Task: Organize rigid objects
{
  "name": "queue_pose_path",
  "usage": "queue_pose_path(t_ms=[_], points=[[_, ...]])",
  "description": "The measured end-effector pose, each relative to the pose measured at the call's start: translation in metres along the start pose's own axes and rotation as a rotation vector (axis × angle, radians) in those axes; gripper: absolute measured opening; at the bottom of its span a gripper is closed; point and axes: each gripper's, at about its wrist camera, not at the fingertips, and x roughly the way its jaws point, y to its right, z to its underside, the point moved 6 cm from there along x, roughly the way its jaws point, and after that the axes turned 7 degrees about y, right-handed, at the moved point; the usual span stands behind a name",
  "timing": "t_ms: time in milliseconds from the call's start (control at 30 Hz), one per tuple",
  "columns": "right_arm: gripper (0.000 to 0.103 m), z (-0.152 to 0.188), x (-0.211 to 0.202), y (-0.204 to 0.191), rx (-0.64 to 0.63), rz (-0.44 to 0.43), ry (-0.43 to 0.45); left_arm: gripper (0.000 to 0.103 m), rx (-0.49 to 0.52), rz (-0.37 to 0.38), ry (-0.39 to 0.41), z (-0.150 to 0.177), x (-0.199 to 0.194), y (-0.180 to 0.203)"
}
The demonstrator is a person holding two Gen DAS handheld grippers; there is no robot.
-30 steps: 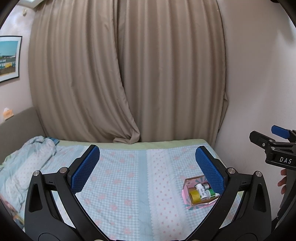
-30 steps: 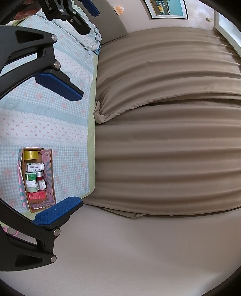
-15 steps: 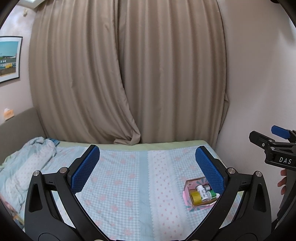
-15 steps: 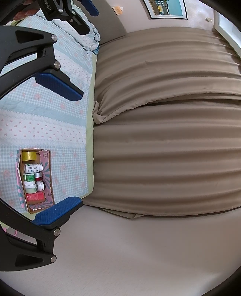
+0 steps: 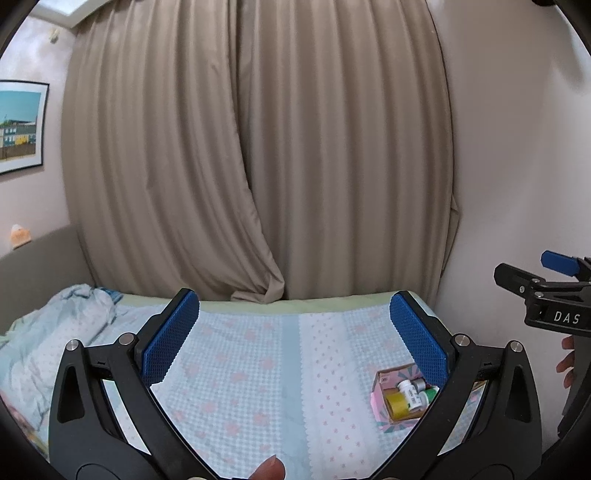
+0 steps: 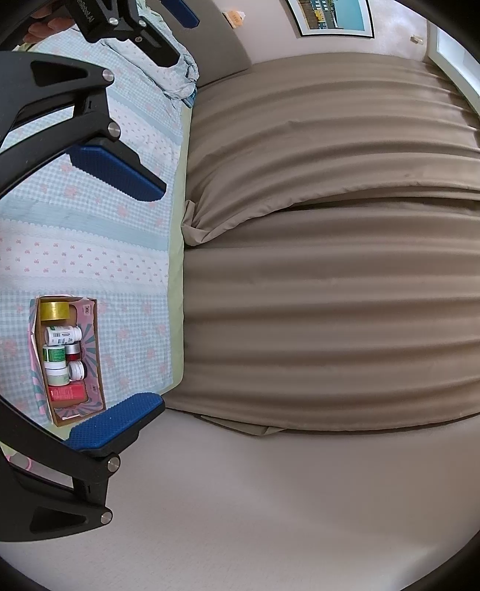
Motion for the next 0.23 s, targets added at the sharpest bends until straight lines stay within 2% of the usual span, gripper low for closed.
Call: queue_pose_path(t_ms=[233], points=[[0.103,-0.0004,0.0052,-0.0013,0.003,0.005,-0.005,0.103,-0.038,0.011,-0.005,0.003,0.0103,-0.01]])
